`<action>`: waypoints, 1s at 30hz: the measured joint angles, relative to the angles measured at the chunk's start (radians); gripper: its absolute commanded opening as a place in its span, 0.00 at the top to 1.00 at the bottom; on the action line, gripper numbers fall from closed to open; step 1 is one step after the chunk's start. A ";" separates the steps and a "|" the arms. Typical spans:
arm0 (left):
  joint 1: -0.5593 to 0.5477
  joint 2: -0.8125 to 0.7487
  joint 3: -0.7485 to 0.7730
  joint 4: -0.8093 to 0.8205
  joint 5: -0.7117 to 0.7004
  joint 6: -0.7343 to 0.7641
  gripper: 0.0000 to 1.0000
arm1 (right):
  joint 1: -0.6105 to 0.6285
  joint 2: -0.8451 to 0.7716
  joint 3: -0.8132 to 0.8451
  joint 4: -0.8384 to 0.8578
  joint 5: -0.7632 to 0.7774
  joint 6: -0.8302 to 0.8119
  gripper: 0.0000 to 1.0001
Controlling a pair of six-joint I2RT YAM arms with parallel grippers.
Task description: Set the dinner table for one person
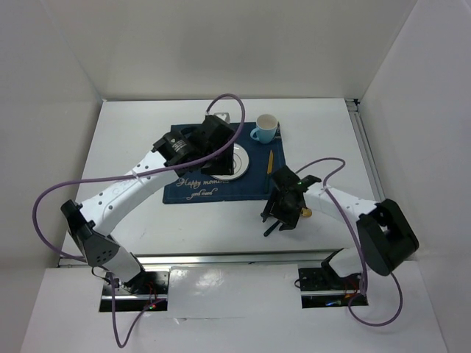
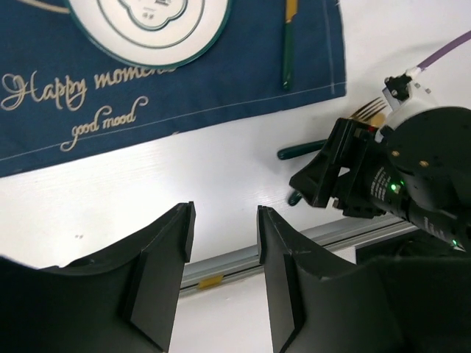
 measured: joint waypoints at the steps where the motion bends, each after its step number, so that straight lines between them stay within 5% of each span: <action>1: 0.000 0.001 -0.007 -0.011 -0.006 0.000 0.44 | 0.006 0.026 0.000 0.011 0.007 0.007 0.37; 4: 0.000 0.001 -0.011 -0.032 -0.025 0.001 0.44 | 0.024 0.097 0.000 0.032 0.028 0.023 0.43; 12: 0.000 -0.008 -0.011 -0.047 -0.074 0.005 0.44 | 0.041 0.116 -0.002 0.051 0.061 0.059 0.87; 15: 0.000 -0.011 -0.011 -0.051 -0.081 0.005 0.44 | 0.043 0.115 0.000 0.053 0.071 0.063 0.96; 30: 0.000 -0.014 -0.011 -0.054 -0.089 0.052 0.44 | 0.050 0.030 0.042 -0.055 0.159 0.058 1.00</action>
